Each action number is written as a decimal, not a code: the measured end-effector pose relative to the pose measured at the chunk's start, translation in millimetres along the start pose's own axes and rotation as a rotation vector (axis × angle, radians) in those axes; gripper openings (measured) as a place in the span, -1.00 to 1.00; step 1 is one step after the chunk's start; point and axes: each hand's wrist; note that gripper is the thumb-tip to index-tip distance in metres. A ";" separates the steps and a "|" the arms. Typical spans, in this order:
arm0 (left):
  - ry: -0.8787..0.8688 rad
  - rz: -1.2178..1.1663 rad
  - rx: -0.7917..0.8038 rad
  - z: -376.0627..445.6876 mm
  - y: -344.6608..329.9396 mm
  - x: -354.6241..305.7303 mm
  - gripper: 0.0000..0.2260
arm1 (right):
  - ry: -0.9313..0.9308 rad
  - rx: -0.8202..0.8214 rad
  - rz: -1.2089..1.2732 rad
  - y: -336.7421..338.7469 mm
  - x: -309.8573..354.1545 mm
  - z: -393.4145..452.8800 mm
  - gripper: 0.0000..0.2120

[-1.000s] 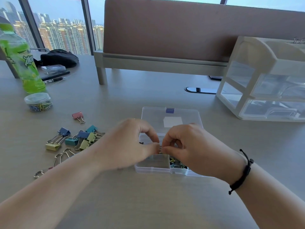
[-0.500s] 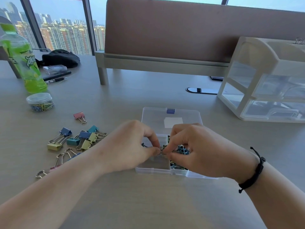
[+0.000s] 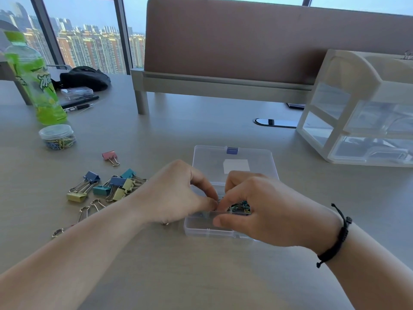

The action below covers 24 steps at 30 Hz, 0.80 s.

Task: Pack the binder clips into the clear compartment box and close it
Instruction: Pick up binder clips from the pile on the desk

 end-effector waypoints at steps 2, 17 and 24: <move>-0.010 -0.014 -0.010 -0.4 -0.5 0.4 -0.95 | -0.007 0.000 -0.011 -2.0 0.7 0.3 -0.76; 0.006 -0.011 -0.036 -1.0 -3.2 -2.5 -0.97 | -0.077 -0.056 0.135 2.4 -6.3 3.6 -0.90; -0.001 -0.003 -0.071 -3.4 -4.4 -0.9 -0.92 | -0.053 -0.036 0.116 3.5 -8.2 2.4 -0.91</move>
Point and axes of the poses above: each hand's wrist, its own z-axis towards the middle knuckle, its own y-axis out of the back of the hand, x = y × z, and after that the axes turned 5 degrees about -z, right-handed
